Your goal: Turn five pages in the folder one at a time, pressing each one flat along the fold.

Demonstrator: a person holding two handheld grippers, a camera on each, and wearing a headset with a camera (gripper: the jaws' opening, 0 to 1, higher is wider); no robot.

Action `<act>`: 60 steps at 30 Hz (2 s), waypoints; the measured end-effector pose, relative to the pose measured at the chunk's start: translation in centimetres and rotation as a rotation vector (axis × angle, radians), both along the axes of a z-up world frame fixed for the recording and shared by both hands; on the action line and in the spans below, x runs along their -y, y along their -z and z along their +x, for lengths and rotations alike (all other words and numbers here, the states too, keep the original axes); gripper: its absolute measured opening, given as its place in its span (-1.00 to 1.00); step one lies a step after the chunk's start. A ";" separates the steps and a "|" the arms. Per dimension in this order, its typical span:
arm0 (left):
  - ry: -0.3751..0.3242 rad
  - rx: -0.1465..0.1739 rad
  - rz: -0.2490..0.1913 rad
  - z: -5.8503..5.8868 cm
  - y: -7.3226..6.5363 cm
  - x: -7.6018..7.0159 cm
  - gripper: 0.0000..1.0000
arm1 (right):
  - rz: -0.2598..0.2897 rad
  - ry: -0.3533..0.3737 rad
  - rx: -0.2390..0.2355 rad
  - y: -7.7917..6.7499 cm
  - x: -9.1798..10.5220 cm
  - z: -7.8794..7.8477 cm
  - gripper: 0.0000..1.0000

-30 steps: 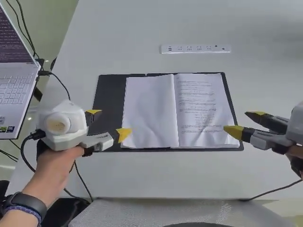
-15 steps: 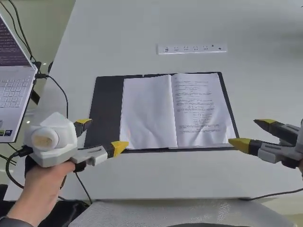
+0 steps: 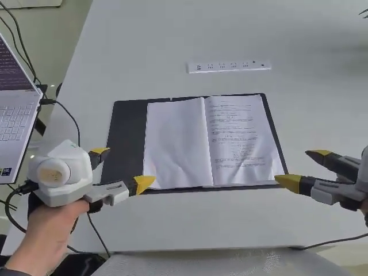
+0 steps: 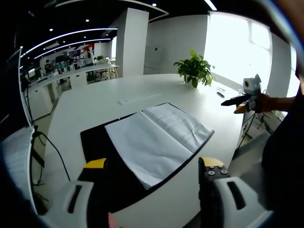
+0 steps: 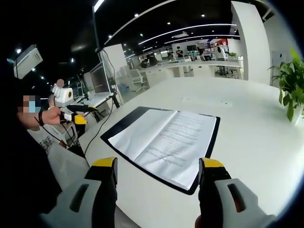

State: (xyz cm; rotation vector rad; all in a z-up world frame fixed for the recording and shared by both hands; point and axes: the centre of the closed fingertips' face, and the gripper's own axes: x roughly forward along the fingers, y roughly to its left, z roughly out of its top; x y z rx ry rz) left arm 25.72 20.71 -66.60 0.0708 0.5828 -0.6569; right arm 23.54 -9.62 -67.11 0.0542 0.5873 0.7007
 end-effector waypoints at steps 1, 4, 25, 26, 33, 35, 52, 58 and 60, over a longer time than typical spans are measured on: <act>0.004 0.001 0.001 0.0 0.0 0.1 0.53 | -0.001 0.002 -0.001 0.0 0.1 0.0 0.37; 0.014 0.002 0.000 0.4 -0.1 0.5 0.53 | 0.002 0.009 -0.001 0.0 0.4 -0.1 0.36; 0.161 0.033 -0.022 3.1 -1.4 7.5 0.51 | 0.013 0.052 -0.009 0.1 1.7 -0.7 0.38; 0.172 0.035 -0.018 3.2 -1.3 8.0 0.51 | 0.014 0.054 -0.006 0.1 1.7 -0.8 0.38; 0.230 0.031 -0.022 3.3 -1.2 10.7 0.50 | 0.021 0.065 -0.007 0.1 2.0 -1.2 0.40; 0.244 0.030 -0.023 3.5 -1.1 11.6 0.50 | 0.025 0.068 -0.010 0.1 2.1 -1.4 0.40; 0.355 0.013 -0.026 4.8 0.5 19.6 0.48 | 0.041 0.089 -0.026 0.6 3.3 -2.1 0.38; 0.389 0.004 -0.025 5.3 1.8 23.4 0.46 | 0.052 0.097 -0.033 0.8 3.8 -2.3 0.38; 0.392 -0.005 -0.030 5.5 2.5 24.7 0.46 | 0.052 0.096 -0.037 0.9 3.9 -2.3 0.38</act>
